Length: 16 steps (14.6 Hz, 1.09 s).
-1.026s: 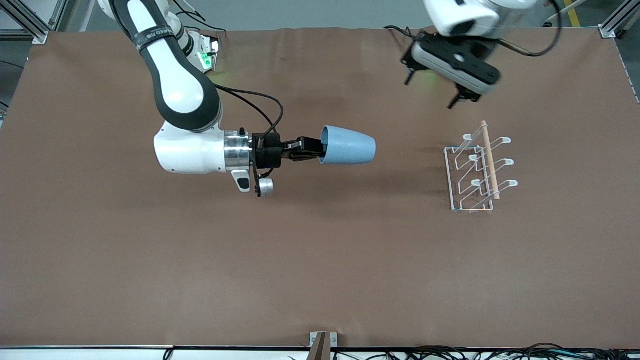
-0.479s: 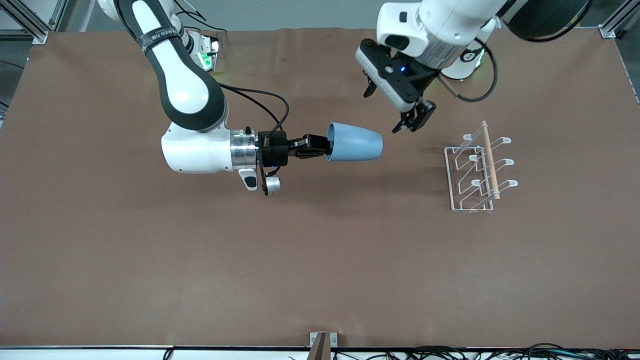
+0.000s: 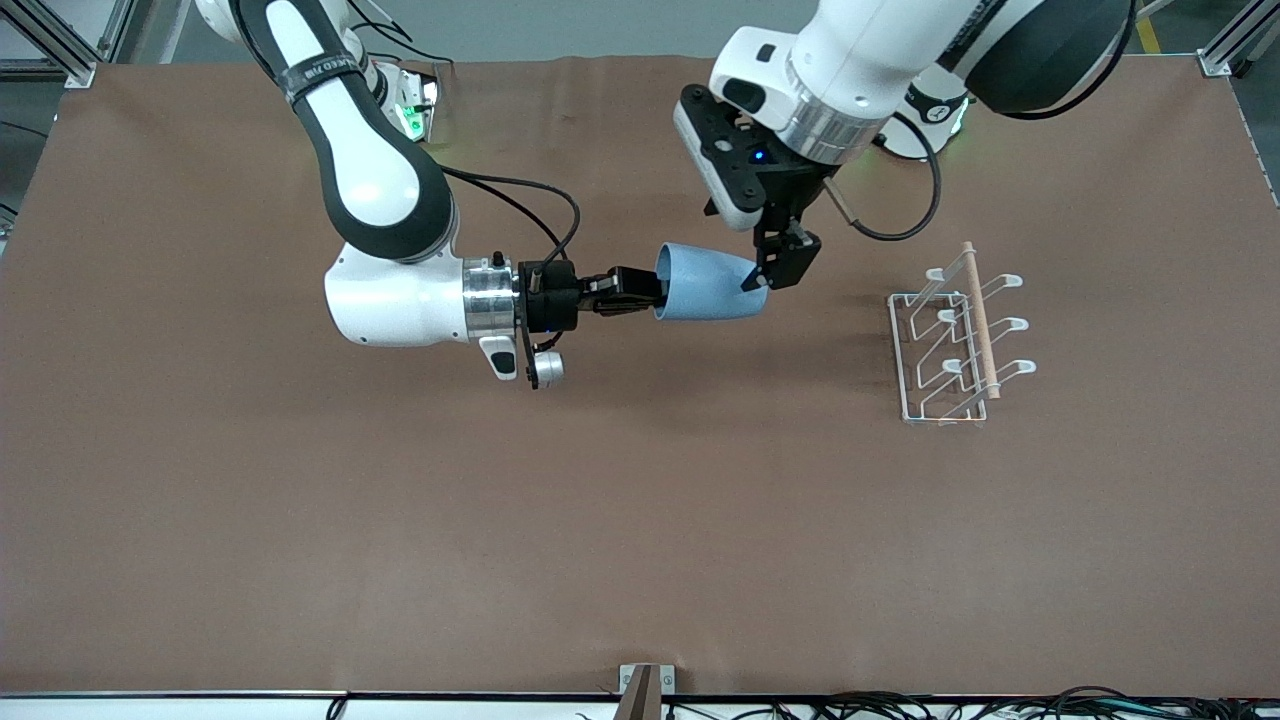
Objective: Hang cup on cup holder
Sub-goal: 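Grasp the blue cup with the left gripper from the right gripper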
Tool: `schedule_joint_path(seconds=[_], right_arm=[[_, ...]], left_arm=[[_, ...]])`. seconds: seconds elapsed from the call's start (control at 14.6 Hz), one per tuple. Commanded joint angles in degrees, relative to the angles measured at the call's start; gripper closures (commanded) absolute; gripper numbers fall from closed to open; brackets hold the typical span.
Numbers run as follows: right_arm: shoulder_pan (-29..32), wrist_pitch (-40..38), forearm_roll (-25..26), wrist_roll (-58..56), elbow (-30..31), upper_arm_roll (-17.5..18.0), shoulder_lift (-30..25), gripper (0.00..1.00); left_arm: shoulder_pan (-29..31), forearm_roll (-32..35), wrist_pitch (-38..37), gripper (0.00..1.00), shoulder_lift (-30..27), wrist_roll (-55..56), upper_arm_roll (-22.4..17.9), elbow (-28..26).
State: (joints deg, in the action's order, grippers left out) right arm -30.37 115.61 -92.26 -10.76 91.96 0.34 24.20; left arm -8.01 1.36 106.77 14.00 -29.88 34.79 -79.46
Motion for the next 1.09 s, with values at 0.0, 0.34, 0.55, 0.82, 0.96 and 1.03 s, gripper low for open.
schedule_joint_path(seconds=[0.0, 0.34, 0.55, 0.82, 0.96, 1.03], right_arm=[[-0.7, -0.2, -1.5, -0.1, -0.6, -0.5, 0.2, 0.99], [-0.7, -0.2, -1.4, -0.1, -0.7, -0.5, 0.2, 0.99], [-0.7, -0.1, -1.4, -0.1, -0.6, -0.5, 0.3, 0.99], [-0.7, 0.0, -1.4, -0.2, -0.6, -0.5, 0.4, 0.98], [-0.7, 0.0, -1.4, -0.2, -0.6, -0.5, 0.5, 0.97], [-0.7, -0.1, -1.4, -0.1, -0.6, -0.5, 0.5, 0.96]], left_arm=[[-2.4, 4.5, 1.5, 0.00, 2.4, -1.4, 0.2, 1.5], [-3.0, 7.3, 3.1, 0.00, 4.9, -6.6, -0.1, 1.5], [-3.0, 7.6, 4.2, 0.00, 6.5, -9.6, -0.2, 1.5], [-2.6, 7.8, 5.0, 0.04, 8.2, -11.7, -0.2, 1.4], [-2.4, 7.8, 5.0, 0.16, 8.2, -11.7, -0.2, 1.4], [-2.4, 7.8, 5.0, 0.29, 8.2, -11.5, -0.2, 1.4]])
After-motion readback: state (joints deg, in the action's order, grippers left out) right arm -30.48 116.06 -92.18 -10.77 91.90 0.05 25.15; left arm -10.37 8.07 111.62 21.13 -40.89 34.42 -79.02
